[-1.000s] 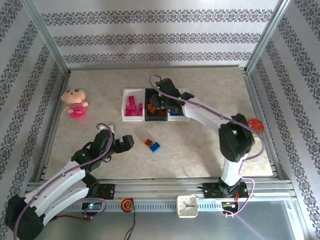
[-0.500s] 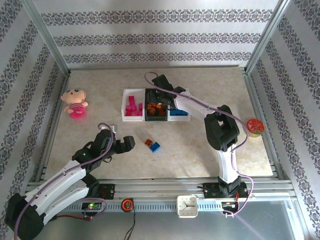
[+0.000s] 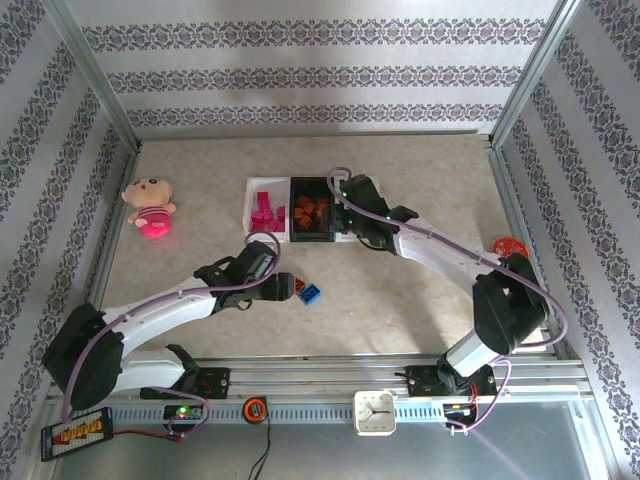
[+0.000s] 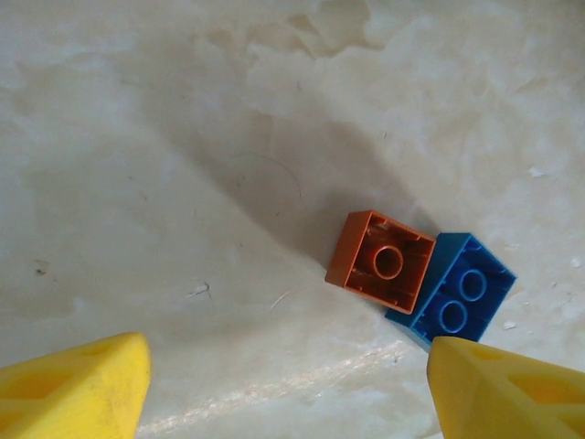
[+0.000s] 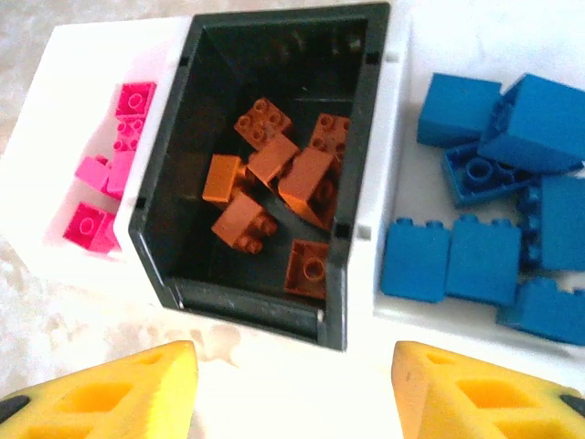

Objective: Sort the legos into containers by color
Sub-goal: Pick up the lego from the middle-left of the table.

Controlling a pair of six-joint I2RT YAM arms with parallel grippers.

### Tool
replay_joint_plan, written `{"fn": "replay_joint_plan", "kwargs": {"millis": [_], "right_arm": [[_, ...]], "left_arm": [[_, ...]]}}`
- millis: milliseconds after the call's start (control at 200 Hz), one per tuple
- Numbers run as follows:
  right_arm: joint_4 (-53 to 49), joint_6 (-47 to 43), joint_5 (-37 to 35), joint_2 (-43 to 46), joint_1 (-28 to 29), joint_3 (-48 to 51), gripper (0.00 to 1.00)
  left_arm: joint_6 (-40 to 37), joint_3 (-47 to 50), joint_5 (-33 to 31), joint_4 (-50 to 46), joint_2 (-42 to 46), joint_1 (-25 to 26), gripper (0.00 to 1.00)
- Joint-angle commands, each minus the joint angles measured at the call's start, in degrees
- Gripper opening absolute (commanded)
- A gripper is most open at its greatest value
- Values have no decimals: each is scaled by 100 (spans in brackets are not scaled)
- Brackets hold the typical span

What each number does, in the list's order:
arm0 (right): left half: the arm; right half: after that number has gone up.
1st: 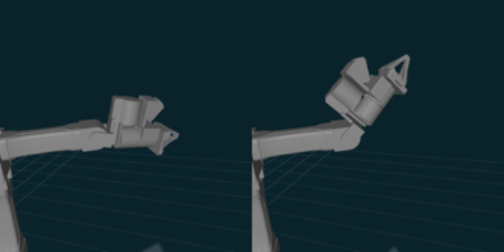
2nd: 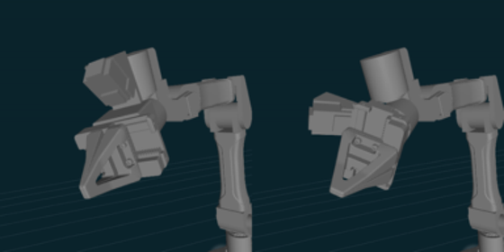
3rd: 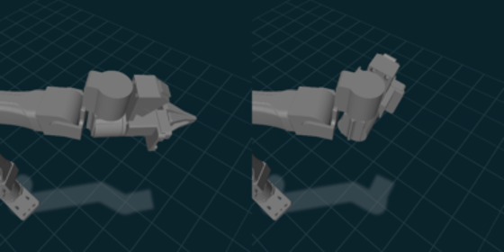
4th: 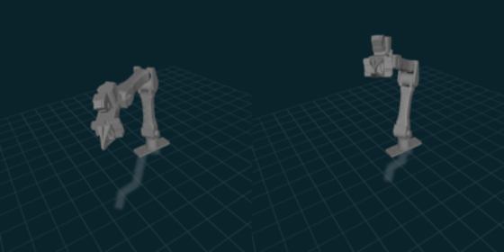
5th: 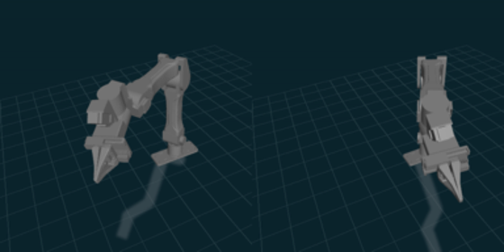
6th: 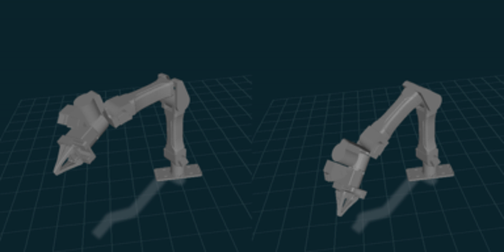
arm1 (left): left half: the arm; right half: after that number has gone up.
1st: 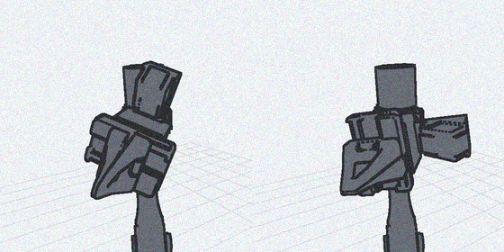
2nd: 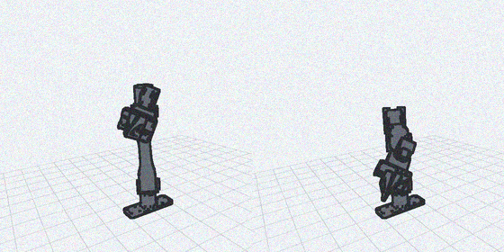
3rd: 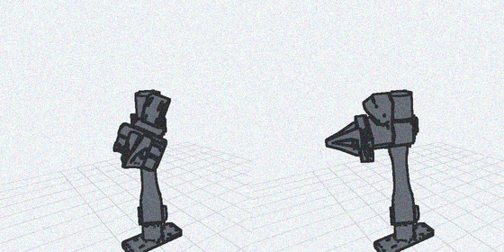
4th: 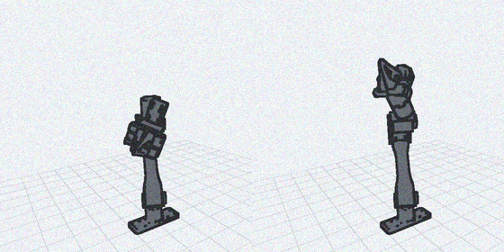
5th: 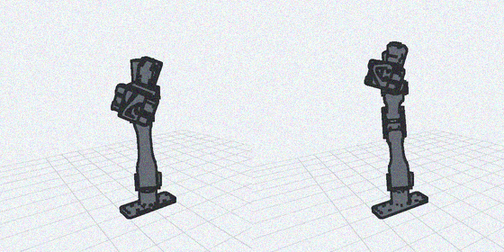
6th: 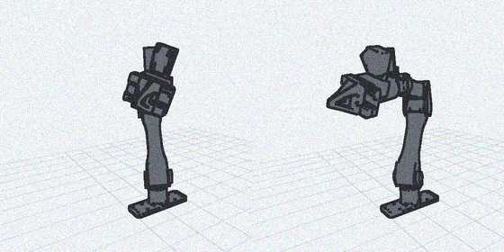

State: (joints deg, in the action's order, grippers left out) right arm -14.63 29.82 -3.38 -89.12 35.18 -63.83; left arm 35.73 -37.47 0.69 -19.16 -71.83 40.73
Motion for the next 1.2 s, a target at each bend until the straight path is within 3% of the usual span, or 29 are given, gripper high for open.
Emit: {"fn": "replay_joint_plan", "kwargs": {"millis": [0, 220, 550, 745, 1194], "right_arm": [[206, 134, -22, 371, -113, 327, 58], [277, 191, 20, 578, -222, 499, 58], [279, 201, 38, 676, -256, 549, 58], [273, 213, 70, 741, -319, 590, 58], [321, 221, 154, 706, -407, 653, 59]], "left_arm": [[-235, -141, -302, -444, -227, 174, 79], [-307, -329, -356, -599, -803, 513, 75], [-613, -554, -623, 374, -1504, 585, 80], [-778, -747, -746, 868, -1938, 585, 74], [-825, -833, -336, 1334, -1894, 585, 74]]}}
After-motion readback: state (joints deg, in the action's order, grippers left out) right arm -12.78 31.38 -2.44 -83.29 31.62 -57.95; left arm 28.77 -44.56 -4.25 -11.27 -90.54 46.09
